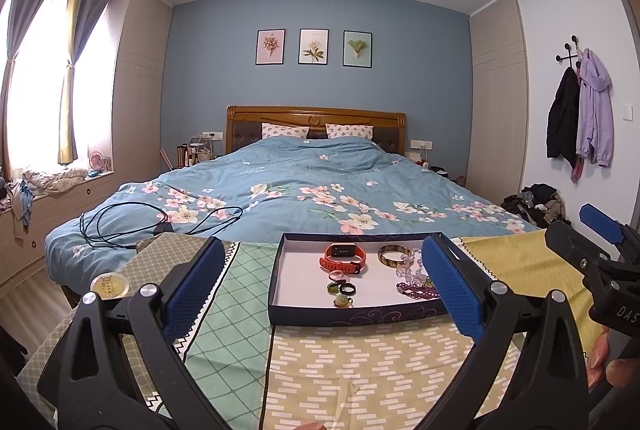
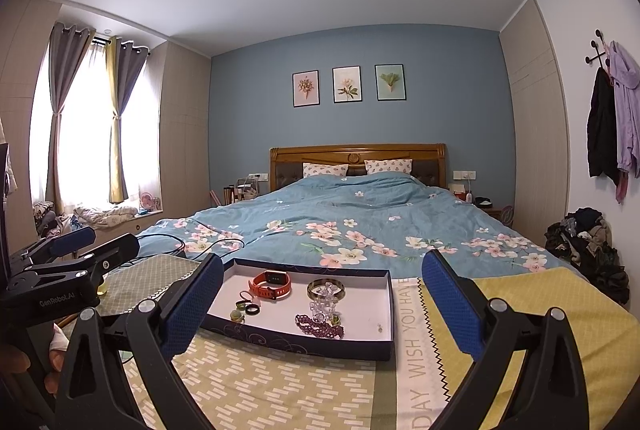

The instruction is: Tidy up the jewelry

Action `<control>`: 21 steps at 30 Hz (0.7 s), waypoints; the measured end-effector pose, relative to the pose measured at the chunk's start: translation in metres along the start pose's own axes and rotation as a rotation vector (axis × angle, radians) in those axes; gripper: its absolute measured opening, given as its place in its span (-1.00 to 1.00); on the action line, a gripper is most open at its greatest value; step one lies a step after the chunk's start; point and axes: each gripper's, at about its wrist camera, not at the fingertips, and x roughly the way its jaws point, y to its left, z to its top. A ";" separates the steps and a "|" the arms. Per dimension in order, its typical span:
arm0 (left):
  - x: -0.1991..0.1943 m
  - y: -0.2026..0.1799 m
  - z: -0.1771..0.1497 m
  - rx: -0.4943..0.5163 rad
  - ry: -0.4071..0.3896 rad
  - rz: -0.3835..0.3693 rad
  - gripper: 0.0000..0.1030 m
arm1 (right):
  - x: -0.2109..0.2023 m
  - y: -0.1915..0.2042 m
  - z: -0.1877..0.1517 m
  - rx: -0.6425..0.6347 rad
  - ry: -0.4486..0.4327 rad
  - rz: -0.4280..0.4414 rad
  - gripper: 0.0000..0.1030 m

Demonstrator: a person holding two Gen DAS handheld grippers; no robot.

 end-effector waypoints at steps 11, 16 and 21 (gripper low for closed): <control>-0.002 0.000 0.000 0.001 0.007 -0.002 0.89 | 0.001 0.001 -0.003 0.002 0.000 -0.001 0.86; -0.003 0.000 0.000 0.002 0.008 -0.004 0.89 | 0.000 0.001 -0.004 0.002 0.005 0.002 0.86; -0.002 0.000 -0.001 0.000 0.013 -0.008 0.89 | 0.001 0.001 -0.004 0.002 0.008 0.002 0.86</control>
